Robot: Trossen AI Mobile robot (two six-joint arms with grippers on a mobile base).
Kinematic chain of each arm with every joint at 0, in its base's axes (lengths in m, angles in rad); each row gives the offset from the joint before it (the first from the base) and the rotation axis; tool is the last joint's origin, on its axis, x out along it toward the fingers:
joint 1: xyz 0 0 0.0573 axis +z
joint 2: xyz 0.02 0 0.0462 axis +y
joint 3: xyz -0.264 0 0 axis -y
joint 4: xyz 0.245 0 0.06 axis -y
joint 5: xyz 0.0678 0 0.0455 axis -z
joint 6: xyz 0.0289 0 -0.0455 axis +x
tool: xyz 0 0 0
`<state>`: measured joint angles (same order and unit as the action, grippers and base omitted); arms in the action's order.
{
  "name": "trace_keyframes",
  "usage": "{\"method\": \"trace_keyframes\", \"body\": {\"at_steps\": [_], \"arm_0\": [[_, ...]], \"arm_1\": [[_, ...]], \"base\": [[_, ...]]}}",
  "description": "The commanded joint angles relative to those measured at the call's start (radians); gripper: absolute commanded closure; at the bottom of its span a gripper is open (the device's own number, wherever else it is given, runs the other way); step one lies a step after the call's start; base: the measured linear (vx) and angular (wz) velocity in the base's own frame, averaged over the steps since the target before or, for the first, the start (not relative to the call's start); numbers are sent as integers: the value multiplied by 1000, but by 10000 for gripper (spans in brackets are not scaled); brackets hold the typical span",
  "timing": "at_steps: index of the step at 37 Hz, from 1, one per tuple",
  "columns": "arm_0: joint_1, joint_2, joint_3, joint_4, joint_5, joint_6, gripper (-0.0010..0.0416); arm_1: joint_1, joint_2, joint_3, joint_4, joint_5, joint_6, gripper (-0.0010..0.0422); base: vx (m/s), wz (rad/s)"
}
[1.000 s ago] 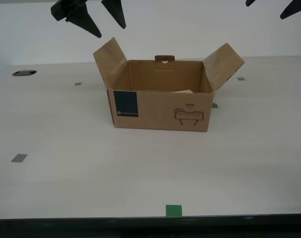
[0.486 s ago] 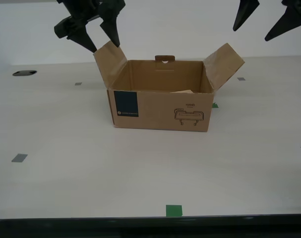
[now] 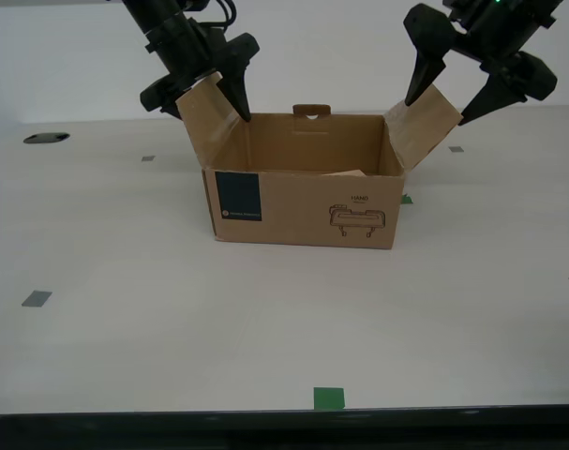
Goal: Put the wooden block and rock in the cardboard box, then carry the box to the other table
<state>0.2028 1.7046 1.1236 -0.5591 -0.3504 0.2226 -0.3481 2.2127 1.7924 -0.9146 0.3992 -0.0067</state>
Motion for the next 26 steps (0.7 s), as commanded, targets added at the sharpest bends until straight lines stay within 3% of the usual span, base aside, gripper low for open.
{"method": "trace_keyframes", "body": {"at_steps": [1, 5, 15, 26], "arm_0": [[1, 40, 1, 26, -50, 2, 19], [2, 79, 1, 68, -108, 2, 19], [7, 132, 1, 170, -109, 7, 23], [11, 132, 1, 170, -109, 9, 71]], "arm_1": [[-1, 7, -6, -3, 12, 45, 66], [-2, 6, -8, -3, 13, 50, 67], [-2, 5, -6, -4, 13, 41, 67], [-5, 5, -6, 2, 6, 41, 67]], "base": [[0, 0], [0, 0], [0, 0], [0, 0]]}}
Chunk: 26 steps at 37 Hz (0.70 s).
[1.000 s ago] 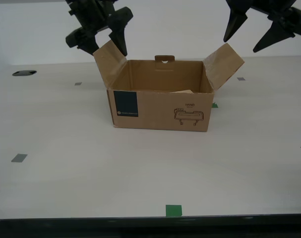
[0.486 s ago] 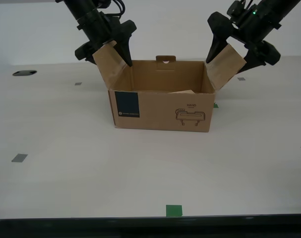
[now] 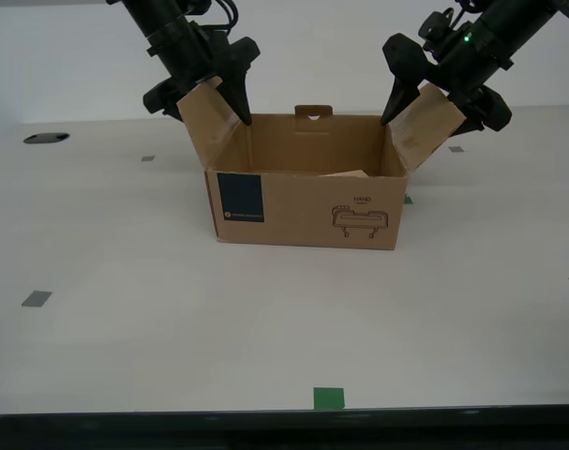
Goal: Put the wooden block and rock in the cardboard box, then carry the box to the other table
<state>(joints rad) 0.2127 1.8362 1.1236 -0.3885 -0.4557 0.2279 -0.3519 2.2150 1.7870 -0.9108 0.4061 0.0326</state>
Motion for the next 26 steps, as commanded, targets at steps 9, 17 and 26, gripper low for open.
{"method": "trace_keyframes", "body": {"at_steps": [9, 17, 26], "arm_0": [[6, 1, 1, -2, -5, 31, 121], [6, 1, 1, 0, -4, 35, 212], [7, 1, 1, 3, -4, 36, 356]], "arm_1": [[-2, 2, -1, 0, -2, 2, 117], [-3, 2, -1, 0, -2, -33, 231], [-3, 2, -1, 2, -2, -40, 379]], "base": [[0, 0], [0, 0], [0, 0]]}}
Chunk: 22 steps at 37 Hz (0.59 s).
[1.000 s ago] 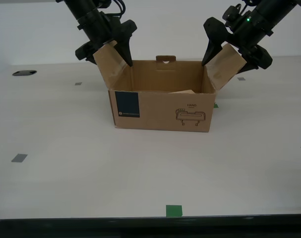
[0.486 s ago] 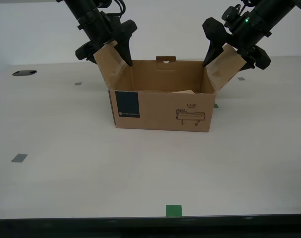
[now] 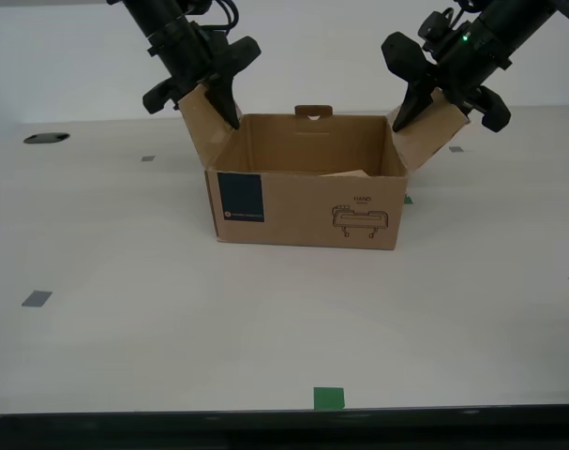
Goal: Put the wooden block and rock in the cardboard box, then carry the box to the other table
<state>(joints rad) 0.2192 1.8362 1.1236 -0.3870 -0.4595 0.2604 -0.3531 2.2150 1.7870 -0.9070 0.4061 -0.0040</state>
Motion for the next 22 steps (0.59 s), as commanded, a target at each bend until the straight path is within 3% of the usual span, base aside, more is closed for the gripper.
{"method": "trace_keyframes", "body": {"at_steps": [1, 4, 18, 22], "arm_0": [[1, 1, 1, 1, 0, 4, 371], [1, 1, 1, 0, -1, 3, 413], [6, -7, 1, -6, -2, 8, 406], [6, -27, 1, -14, -23, 12, 406]], "arm_1": [[-2, 2, -1, -1, -2, -4, 397], [-2, 2, -1, 3, -2, -4, 410], [-3, -19, -2, 2, -2, -4, 414], [-3, -45, -2, 2, -2, -4, 413]], "base": [[0, 0], [0, 0], [0, 0], [0, 0]]}}
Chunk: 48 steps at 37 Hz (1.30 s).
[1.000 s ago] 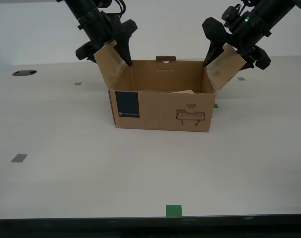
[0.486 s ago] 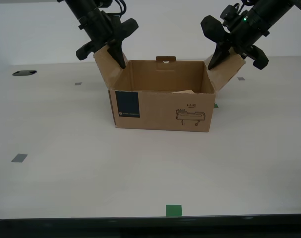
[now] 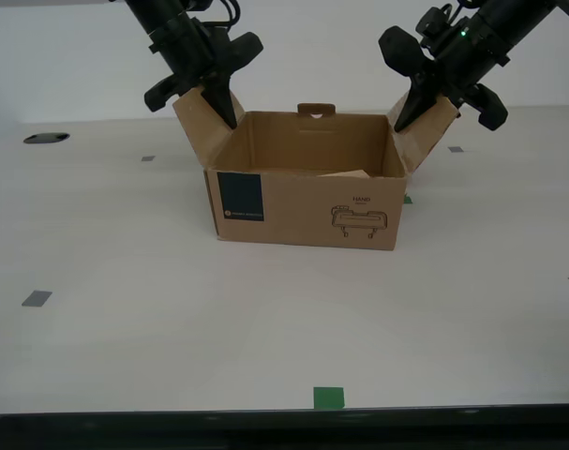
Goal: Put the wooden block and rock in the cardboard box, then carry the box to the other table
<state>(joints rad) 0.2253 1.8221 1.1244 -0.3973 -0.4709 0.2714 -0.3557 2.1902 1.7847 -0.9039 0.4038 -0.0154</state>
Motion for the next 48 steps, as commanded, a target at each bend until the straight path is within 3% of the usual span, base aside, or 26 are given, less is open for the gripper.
{"method": "trace_keyframes", "body": {"at_steps": [1, 29, 48], "arm_0": [[0, -20, 0, -5, -19, 1, 406], [7, -158, 0, -53, -60, 33, 406], [18, -167, 0, -85, -61, 17, 406]], "arm_1": [[-1, -26, 1, 0, 0, 7, 413], [-40, -103, 0, -59, 3, -3, 413], [-43, -147, -3, -125, 0, 12, 413]], "base": [[0, 0], [0, 0], [0, 0]]}}
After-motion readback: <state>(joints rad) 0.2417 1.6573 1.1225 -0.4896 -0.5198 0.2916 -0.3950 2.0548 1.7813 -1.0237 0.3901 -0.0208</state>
